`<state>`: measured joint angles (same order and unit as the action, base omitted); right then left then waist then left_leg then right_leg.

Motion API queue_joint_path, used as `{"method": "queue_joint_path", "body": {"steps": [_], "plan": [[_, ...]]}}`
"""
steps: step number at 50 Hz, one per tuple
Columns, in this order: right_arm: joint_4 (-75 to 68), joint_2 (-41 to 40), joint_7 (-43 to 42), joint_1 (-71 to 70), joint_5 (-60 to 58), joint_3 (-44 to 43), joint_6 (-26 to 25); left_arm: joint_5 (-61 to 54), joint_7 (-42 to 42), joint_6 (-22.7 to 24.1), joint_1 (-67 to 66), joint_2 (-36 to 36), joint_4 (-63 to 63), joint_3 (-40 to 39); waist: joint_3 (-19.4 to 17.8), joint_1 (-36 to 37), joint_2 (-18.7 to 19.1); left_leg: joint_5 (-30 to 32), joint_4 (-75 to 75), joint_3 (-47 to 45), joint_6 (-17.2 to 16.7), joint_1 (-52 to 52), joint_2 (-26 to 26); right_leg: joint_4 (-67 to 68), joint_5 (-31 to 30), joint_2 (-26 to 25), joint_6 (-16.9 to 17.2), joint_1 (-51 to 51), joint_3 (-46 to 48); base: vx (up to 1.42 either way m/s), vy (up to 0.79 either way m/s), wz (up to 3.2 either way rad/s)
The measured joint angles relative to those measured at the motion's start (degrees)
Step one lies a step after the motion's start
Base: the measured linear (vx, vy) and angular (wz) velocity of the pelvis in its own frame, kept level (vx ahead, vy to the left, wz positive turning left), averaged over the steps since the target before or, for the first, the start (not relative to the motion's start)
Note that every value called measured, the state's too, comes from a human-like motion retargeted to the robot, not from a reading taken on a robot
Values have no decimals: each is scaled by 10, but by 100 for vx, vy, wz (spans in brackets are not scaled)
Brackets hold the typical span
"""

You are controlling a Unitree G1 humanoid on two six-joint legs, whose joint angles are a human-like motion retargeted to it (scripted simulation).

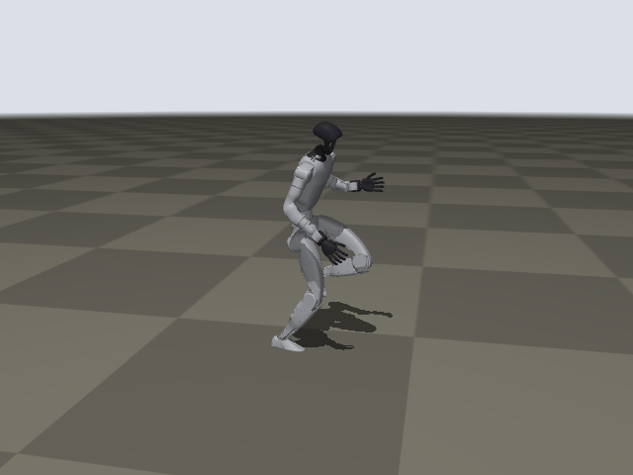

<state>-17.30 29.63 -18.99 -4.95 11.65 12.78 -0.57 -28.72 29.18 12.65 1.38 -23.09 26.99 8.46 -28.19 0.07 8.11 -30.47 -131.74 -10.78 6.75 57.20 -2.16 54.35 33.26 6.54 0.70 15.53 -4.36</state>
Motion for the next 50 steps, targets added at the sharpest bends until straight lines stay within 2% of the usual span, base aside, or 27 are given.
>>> {"method": "queue_joint_path", "body": {"steps": [3,6,8,9,12,13,15,18,20,22,23,25,27,29,30,31,33,34,35,37,38,40,42,45,47,48,50], "plan": [[21,-39,-7,-241,-27,44,-17,-79,-7,28,-147,14,25,-95,-8,39,-45,-11,-16,-1,-2,176,49,70,38,31,4,24,-25,55,-2,-35],[106,-95,-1,-386,-58,81,-23,-87,-29,4,-248,-29,8,-134,22,80,-77,8,82,-3,25,222,95,-14,-5,71,10,-47,10,78,5,89],[176,-111,-9,-425,-63,158,-21,-63,-35,-16,-283,-71,-43,-119,77,122,-107,36,194,-30,37,204,119,-123,-87,94,18,-97,31,94,12,114],[208,-119,0,-435,-72,207,-23,-49,-32,-21,-299,-86,-73,-105,110,139,-125,64,262,-47,34,178,123,-178,-152,102,25,-118,33,103,16,106],[275,-154,52,-460,-114,345,-20,-8,-19,-22,-354,-104,-154,-73,197,170,-165,186,491,-80,-1,53,100,-308,-369,104,68,-170,1,111,20,72],[293,-169,60,-463,-119,378,-10,6,-15,-20,-374,-104,-172,-70,218,174,-164,229,571,-77,-18,0,86,-321,-397,85,78,-183,-32,116,23,45],[323,-216,56,-437,-119,431,7,37,-2,-18,-453,-92,-160,-74,261,176,-139,305,733,-49,-61,-118,66,-289,-386,29,71,-200,-90,115,25,29],[378,-229,45,-378,-130,424,35,48,0,-32,-455,-76,-171,-57,258,182,-82,429,993,18,-131,-312,50,-72,-325,-28,36,-158,-45,103,24,47],[395,-230,43,-328,-148,395,39,61,3,-46,-437,-65,-176,-39,257,187,-55,486,1139,39,-157,-416,59,114,-271,-48,6,-88,-8,87,20,59],[389,-230,27,-281,-170,367,40,71,13,-57,-409,-54,-164,-38,248,180,-49,402,1176,39,-136,-467,60,316,-212,-67,-13,14,3,75,13,74],[385,-230,16,-261,-184,352,41,71,20,-59,-389,-48,-154,-42,232,170,-49,317,1168,36,-110,-486,53,414,-185,-77,-14,62,2,67,8,102],[382,-227,-2,-228,-208,313,38,65,43,-69,-309,-32,-132,-41,169,146,-56,148,1079,31,-34,-486,34,587,-142,-96,-11,160,-4,57,3,128],[390,-213,-11,-176,-161,256,38,70,70,-79,-160,-14,-130,-5,93,117,-44,41,892,56,17,-428,41,683,-110,-110,-13,252,14,52,-2,173],[417,-163,-3,-85,-64,162,58,99,99,-71,22,9,-153,60,50,84,-8,-6,756,97,-18,-383,72,690,-86,-121,-1,332,53,67,-6,190],[433,-129,11,-31,-23,112,65,116,116,-66,105,26,-163,92,40,66,3,-17,740,114,-35,-386,77,675,-77,-129,9,368,59,80,-9,128],[454,-87,28,31,-2,66,70,133,135,-68,162,43,-166,104,52,44,5,-20,762,122,-36,-401,79,646,-71,-148,18,403,50,86,-9,85],[502,7,60,170,44,-25,83,156,155,-69,234,68,-161,104,90,-14,14,-1,820,134,-41,-437,90,585,-77,-160,34,456,45,100,-10,41],[521,56,82,242,68,-71,86,160,152,-70,249,74,-155,93,113,-45,22,33,859,138,-48,-457,98,555,-91,-160,40,474,48,110,-12,21],[539,103,107,313,92,-118,86,162,145,-72,260,80,-150,80,136,-74,30,76,901,140,-56,-476,106,525,-108,-159,45,490,52,114,-17,5],[544,174,170,439,122,-205,67,154,126,-75,258,84,-146,65,183,-121,51,223,991,148,-81,-509,118,468,-171,-161,52,503,57,118,-22,-9],[533,198,201,486,129,-236,53,148,122,-76,257,83,-148,68,202,-138,59,310,1029,151,-96,-521,123,439,-208,-164,56,501,57,119,-26,-15],[496,223,247,554,136,-268,26,135,120,-73,261,80,-157,90,230,-155,65,433,1062,145,-115,-530,127,373,-275,-167,65,478,48,118,-27,-15],[472,221,249,600,126,-263,10,131,117,-73,246,72,-152,109,252,-162,49,433,1013,108,-94,-521,115,287,-316,-152,72,418,19,118,-28,-6],[413,190,230,662,91,-234,-10,114,99,-75,186,67,-146,146,284,-137,13,382,846,63,-51,-491,84,88,-337,-122,76,277,-33,115,-22,-26],[287,175,214,566,142,-171,-28,88,76,-68,192,82,-190,142,264,-137,-1,347,708,61,-23,-452,56,-102,-369,-84,85,161,-45,115,-19,0],[246,159,203,534,178,-148,-34,83,72,-64,173,83,-194,140,248,-143,-20,320,640,48,-14,-449,39,-195,-400,-50,107,91,-39,116,-21,-3],[177,130,182,464,185,-108,-58,78,69,-71,133,95,-195,134,224,-136,-50,241,491,19,41,-411,3,-365,-468,12,124,-28,-2,106,-21,-44]]}}
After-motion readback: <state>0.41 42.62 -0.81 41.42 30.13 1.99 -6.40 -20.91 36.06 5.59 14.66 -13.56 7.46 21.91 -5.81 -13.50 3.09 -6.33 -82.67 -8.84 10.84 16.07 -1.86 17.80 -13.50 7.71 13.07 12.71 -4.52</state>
